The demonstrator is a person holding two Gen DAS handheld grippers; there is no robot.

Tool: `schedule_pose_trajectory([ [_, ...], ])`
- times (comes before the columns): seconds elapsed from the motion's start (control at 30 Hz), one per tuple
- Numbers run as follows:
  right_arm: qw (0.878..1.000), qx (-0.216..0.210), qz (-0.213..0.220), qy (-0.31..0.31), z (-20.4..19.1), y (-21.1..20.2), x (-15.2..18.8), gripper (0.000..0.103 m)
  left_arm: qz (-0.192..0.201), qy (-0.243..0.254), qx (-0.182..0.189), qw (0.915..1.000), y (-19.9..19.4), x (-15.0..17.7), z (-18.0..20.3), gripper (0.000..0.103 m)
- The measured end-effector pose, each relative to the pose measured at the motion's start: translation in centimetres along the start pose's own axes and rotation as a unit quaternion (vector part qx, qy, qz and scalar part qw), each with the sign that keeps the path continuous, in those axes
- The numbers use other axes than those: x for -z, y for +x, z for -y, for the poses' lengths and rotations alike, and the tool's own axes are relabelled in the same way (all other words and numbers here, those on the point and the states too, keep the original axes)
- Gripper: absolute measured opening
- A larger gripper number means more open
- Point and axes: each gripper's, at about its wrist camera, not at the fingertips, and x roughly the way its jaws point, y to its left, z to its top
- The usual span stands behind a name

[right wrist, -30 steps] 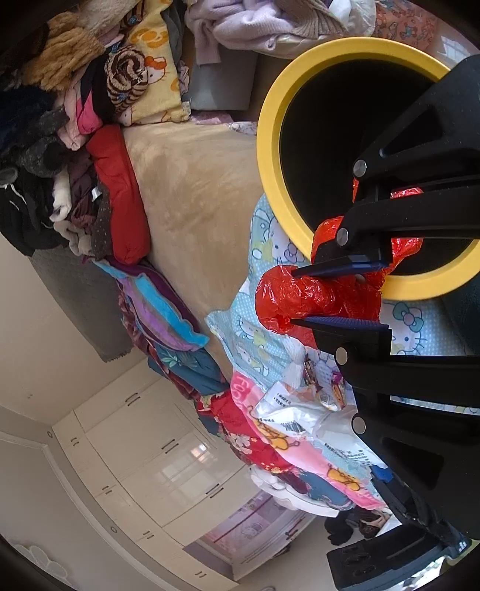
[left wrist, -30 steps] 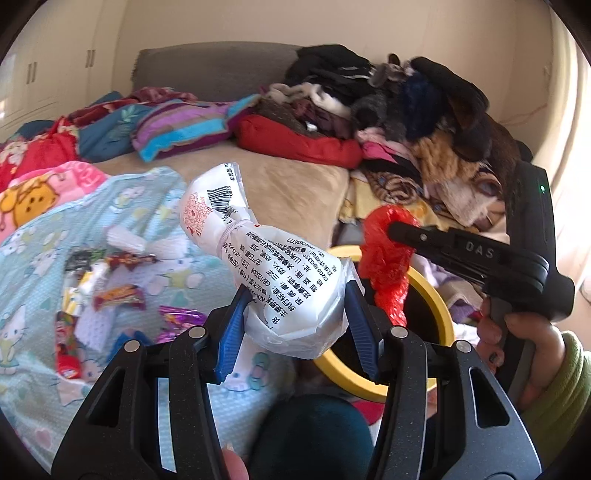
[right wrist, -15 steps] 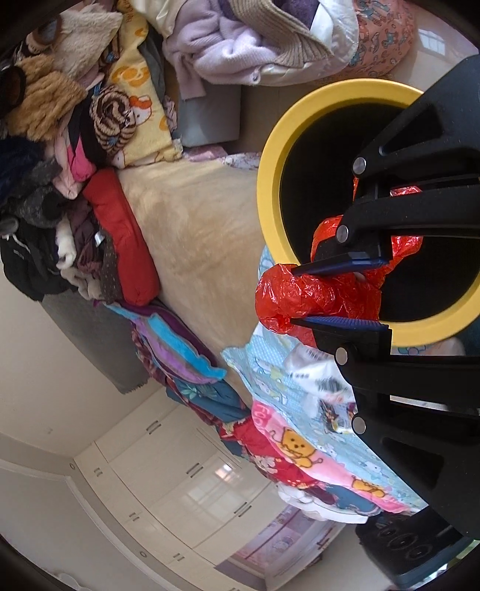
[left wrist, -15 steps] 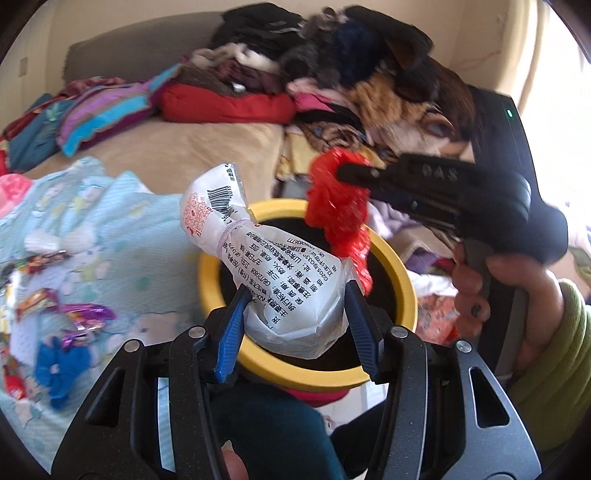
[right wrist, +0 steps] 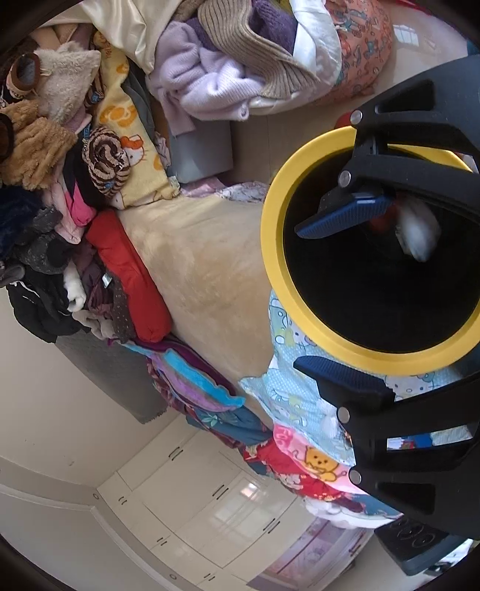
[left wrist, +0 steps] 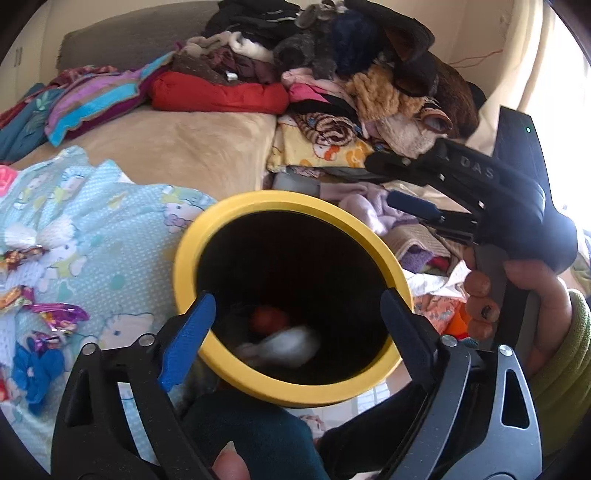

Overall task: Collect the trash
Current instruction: 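Move both tools back from the bin toward the trash pile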

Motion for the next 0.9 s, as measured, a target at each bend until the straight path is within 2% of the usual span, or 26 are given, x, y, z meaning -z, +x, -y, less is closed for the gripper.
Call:
schedule_pose_trajectory([
  [0.03, 1.000, 0.003, 0.001, -0.001, 0.0, 0.0, 0.0, 0.067, 0.007, -0.001, -0.005, 1.0000, -0.4, -0.1, -0.2, 0.092],
  [0.07, 1.000, 0.006, 0.003, -0.003, -0.1, -0.1, 0.1, 0.069, 0.013, -0.004, -0.006, 0.9999, -0.7, -0.2, -0.4, 0.092],
  [0.33, 0.999, 0.023, 0.005, -0.027, -1.7, 0.2, 0.7, 0.075, 0.050, -0.024, -0.031, 0.9980, -3.3, -0.6, -1.8, 0.092],
  [0.57, 0.997, 0.028, 0.007, -0.066, -4.6, 0.7, 1.9, 0.078, 0.080, -0.041, -0.054, 0.9945, -5.9, -0.8, -3.5, 0.092],
  [0.9, 0.992, 0.007, -0.006, -0.125, -10.1, 1.9, 3.8, 0.083, 0.120, -0.091, -0.087, 0.9847, -9.7, -0.1, -7.8, 0.092],
])
